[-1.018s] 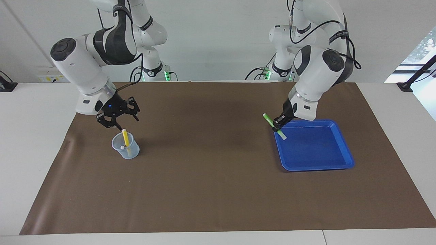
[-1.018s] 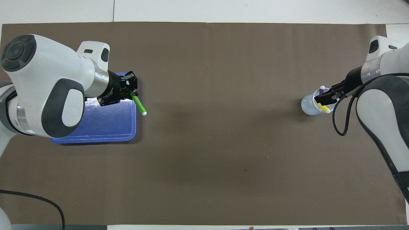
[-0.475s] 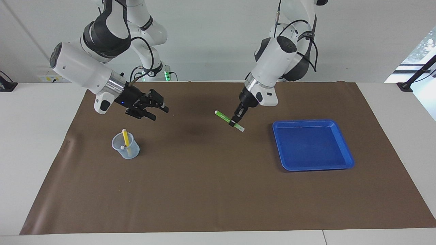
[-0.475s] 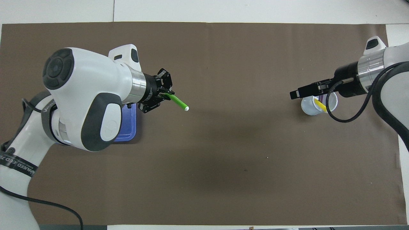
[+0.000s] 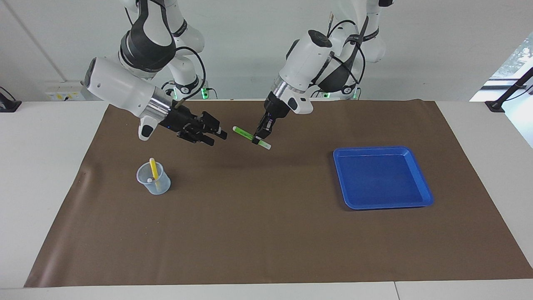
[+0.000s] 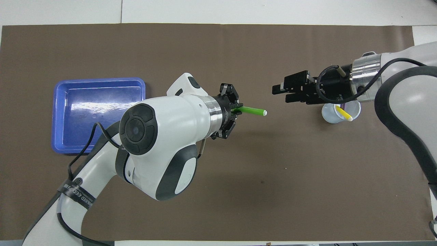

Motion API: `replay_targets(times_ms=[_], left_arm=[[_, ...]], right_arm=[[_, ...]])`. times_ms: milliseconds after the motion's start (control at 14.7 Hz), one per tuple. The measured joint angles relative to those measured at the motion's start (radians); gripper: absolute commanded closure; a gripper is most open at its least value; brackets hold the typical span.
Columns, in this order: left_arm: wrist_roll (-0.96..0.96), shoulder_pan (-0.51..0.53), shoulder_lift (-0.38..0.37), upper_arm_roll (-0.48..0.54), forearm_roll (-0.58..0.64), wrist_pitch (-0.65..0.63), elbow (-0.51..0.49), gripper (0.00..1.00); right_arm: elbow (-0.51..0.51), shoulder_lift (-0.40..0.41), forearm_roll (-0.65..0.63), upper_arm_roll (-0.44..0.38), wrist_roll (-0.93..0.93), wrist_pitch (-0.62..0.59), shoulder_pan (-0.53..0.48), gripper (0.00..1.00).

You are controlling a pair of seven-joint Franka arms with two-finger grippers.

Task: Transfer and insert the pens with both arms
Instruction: 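Lift the green pen with the left gripper while the right gripper approaches, then grasp the green pen with the right gripper and open the left gripper, then carry the green pen to the cup while the left gripper withdraws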

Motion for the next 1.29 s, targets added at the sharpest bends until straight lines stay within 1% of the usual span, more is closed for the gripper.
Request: replay_targets(times_ms=[136,271,611,746,1085,1153,1221,1289], left_arm=[[-0.049,-0.002,0.004,0.0,0.0,0.039,0.002,1.0],[-0.091,-0.002,0.007,0.0,0.0,0.063,0.005,1.0],[-0.115,-0.002,0.015,0.001,0.0,0.089,0.01,1.0],[-0.116,-0.002,0.016,0.002,0.0,0.1,0.01,1.0],[-0.116,-0.002,0.019,0.002,0.0,0.104,0.01,1.0],[-0.116,-0.002,0.019,0.002,0.0,0.105,0.01,1.0],[-0.116,-0.002,0.019,0.002,0.0,0.105,0.01,1.0],[-0.116,-0.002,0.019,0.002,0.0,0.105,0.01,1.0]], right_arm=[[-0.017,-0.002,0.07,0.0,0.025,0.024,0.011,0.37],[-0.026,-0.005,0.089,0.0,0.042,0.031,0.014,0.37],[-0.03,-0.013,0.094,0.0,0.077,0.031,0.026,0.41],[-0.031,-0.015,0.094,0.0,0.08,0.031,0.032,0.45],[-0.031,-0.015,0.094,0.0,0.085,0.032,0.049,0.48],[-0.032,-0.015,0.094,0.0,0.096,0.033,0.052,0.5],[-0.032,-0.015,0.094,0.0,0.101,0.034,0.054,0.55],[-0.032,-0.015,0.094,0.0,0.103,0.035,0.055,0.62]])
